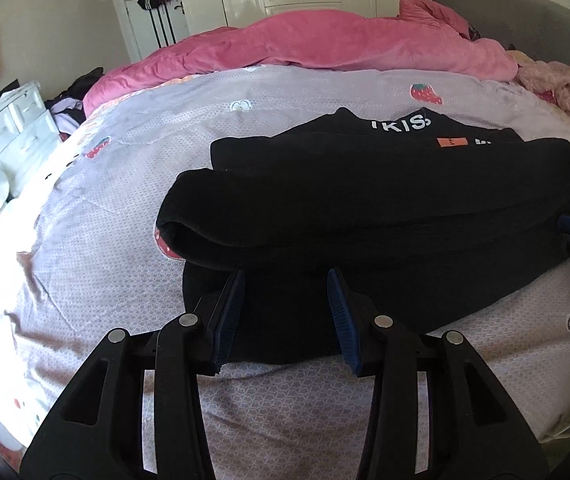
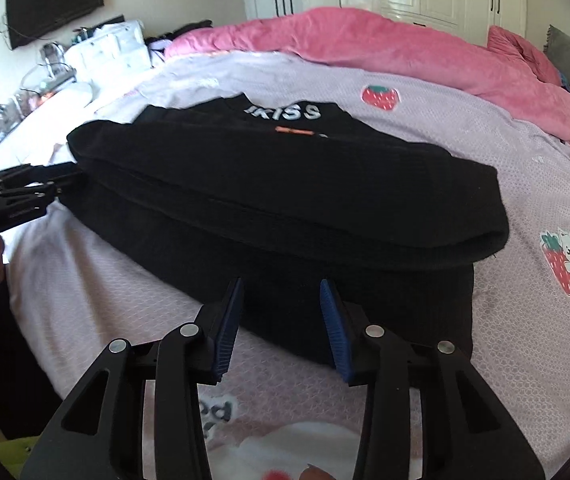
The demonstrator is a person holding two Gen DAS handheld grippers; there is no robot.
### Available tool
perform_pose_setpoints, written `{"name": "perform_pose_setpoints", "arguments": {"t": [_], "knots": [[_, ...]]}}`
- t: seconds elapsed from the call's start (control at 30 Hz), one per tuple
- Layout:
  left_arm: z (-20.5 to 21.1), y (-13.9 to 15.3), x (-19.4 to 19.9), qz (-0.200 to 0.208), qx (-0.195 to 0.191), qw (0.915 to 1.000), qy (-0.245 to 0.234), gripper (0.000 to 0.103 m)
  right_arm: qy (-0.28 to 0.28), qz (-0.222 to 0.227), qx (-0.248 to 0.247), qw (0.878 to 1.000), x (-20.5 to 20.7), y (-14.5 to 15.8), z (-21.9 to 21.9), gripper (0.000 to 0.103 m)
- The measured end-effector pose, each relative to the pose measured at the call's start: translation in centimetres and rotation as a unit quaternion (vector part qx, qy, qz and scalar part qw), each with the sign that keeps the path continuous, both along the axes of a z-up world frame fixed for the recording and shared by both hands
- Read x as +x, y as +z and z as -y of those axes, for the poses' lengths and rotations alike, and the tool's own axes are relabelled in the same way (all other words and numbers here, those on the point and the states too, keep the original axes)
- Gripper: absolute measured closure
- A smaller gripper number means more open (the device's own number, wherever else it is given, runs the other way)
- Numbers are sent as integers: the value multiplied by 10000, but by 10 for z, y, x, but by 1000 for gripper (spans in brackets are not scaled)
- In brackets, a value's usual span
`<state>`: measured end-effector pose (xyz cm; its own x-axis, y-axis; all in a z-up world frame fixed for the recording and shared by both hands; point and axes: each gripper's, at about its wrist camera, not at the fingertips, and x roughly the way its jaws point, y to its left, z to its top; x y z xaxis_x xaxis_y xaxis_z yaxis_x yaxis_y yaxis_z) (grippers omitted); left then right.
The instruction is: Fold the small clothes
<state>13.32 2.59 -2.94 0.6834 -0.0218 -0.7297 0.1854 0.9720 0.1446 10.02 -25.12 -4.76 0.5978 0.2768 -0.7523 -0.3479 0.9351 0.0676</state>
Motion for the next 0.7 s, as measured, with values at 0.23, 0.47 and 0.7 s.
{"name": "perform_pose_setpoints", "arguments": {"t": [0.23, 0.47, 0.7], "knots": [[5, 2, 27, -29, -65, 9999, -105, 68, 37, 281, -179, 9994, 24, 3, -13, 66], [7, 7, 62, -99, -339, 9992, -168, 68, -176, 322, -41, 9993, 62, 10, -8, 66], [6, 11, 105, -302, -795, 9964, -49, 68, -606, 227, 190, 9977, 94, 16, 14, 66]]}}
